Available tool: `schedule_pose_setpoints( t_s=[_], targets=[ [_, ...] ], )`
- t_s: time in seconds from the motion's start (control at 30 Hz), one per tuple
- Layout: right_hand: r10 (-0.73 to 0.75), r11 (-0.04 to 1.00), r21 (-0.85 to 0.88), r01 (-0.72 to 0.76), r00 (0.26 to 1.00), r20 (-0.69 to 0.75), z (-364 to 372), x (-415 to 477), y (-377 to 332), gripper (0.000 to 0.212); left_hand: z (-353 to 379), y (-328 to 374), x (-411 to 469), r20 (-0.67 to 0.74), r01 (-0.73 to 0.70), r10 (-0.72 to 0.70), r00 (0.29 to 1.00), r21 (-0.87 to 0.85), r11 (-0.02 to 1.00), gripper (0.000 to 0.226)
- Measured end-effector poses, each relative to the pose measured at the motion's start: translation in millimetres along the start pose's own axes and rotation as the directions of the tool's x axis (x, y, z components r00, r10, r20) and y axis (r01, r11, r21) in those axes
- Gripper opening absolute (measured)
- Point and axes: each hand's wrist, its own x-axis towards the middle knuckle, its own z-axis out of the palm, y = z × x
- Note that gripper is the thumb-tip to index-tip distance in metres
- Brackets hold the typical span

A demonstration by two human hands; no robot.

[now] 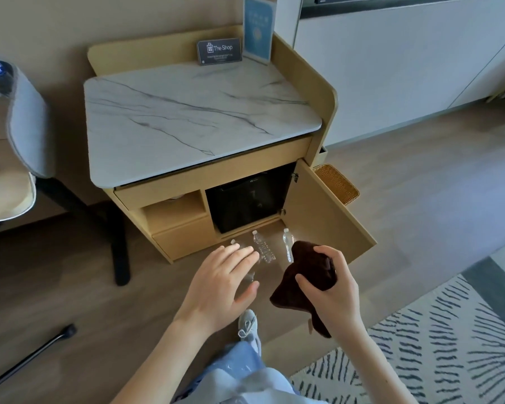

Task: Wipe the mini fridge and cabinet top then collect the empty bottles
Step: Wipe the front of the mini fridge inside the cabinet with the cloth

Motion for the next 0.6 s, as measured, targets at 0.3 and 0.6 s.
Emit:
schedule_pose_setpoints(
  t_s=[0.3, 0.6],
  targets=[
    [-0.070, 0.991, -0.104, 0.081, 0.991, 0.113, -0.5, 128.9, 8.5, 0.060, 26.6, -39.6, 98.2, 0.012, 0.106, -0.106, 0.994, -0.027, 0.994, 0.049],
    [-0.185, 0.972, -0.097, 0.215, 0.951, 0.248, -3.7, 253.3, 34.1, 0.058, 54.3, -58.4, 188.3, -0.090, 0.217, -0.217, 0.972, -0.011, 0.976, 0.048]
  ],
)
